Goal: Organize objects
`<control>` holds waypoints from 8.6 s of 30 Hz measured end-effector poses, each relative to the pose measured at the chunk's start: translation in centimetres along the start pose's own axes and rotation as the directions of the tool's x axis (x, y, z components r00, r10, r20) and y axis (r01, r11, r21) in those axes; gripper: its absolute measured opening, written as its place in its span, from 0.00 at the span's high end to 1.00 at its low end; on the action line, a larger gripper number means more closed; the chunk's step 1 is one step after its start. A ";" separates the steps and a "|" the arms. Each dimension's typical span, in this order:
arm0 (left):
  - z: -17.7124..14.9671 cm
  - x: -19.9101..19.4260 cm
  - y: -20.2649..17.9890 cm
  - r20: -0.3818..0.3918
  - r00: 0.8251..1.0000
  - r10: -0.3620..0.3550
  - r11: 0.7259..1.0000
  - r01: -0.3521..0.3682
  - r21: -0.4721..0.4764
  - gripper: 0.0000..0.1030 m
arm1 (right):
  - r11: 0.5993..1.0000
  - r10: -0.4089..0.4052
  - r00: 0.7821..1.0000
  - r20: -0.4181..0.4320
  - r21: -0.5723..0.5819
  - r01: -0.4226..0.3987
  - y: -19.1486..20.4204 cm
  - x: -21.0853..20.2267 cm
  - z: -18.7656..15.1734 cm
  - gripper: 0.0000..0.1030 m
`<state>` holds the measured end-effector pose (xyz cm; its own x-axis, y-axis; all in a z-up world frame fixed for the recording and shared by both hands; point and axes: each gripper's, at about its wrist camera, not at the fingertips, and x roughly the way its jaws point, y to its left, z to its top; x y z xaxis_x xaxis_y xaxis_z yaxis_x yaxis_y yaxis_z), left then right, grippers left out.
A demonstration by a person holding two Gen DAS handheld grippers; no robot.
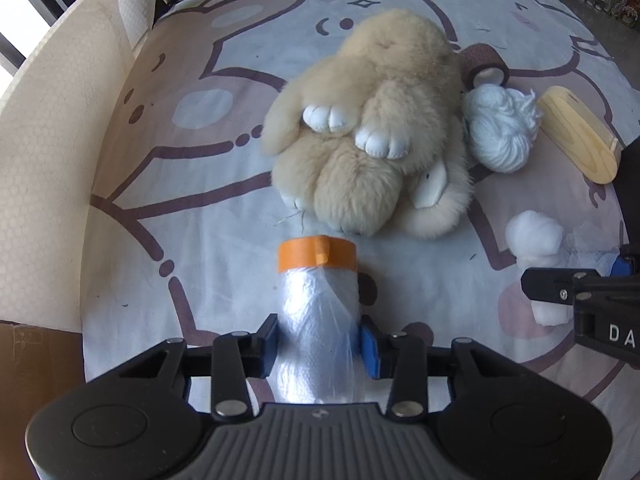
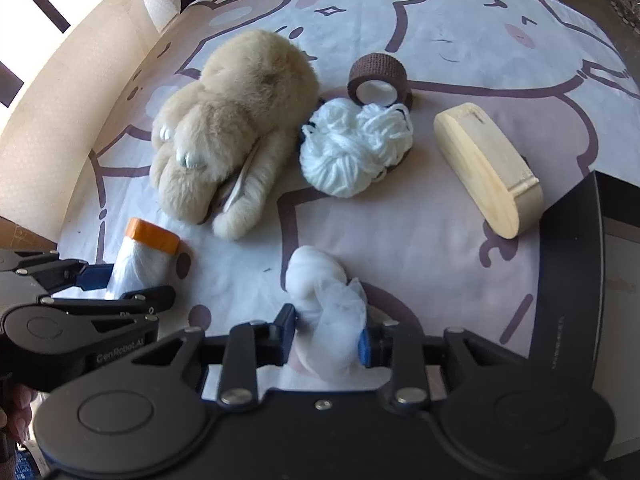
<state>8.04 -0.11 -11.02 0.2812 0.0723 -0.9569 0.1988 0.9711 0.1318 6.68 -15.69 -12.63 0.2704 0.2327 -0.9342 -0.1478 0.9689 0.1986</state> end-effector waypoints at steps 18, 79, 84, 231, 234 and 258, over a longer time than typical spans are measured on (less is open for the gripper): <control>0.7 -6.4 -1.8 0.160 0.986 -0.046 0.998 0.054 -0.044 0.59 | 0.998 -0.012 0.986 0.164 0.055 0.004 -0.7 -6.3 -0.1 0.71; 2.2 -13.4 -17.6 0.303 0.919 -0.254 0.966 0.259 0.025 0.59 | 0.953 -0.208 0.916 0.343 0.283 0.111 -15.5 -18.6 -6.6 0.71; 2.5 -12.6 -19.3 0.286 0.919 -0.270 0.962 0.273 0.032 0.59 | 0.943 -0.224 0.918 0.327 0.310 0.120 -17.1 -18.2 -7.2 0.71; 2.7 -10.2 -19.0 0.224 0.950 -0.216 0.976 0.216 0.026 0.25 | 0.894 -0.323 0.921 0.219 0.390 0.221 -19.6 -16.9 -8.4 0.31; 2.5 -10.3 -19.1 0.215 0.954 -0.210 0.978 0.207 0.036 0.15 | 0.894 -0.336 0.914 0.228 0.383 0.233 -19.5 -17.4 -8.7 0.23; 0.9 -8.9 -19.3 0.086 0.981 -0.171 0.982 0.163 0.092 0.00 | 0.851 -0.412 0.896 0.167 0.422 0.313 -19.9 -17.8 -10.8 0.00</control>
<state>2.55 -19.69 -4.83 0.3232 -0.1146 -0.9394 0.3272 0.9450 -0.0027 -5.51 -39.98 -3.15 0.4616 -0.1769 -0.8692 0.3606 0.9327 0.0016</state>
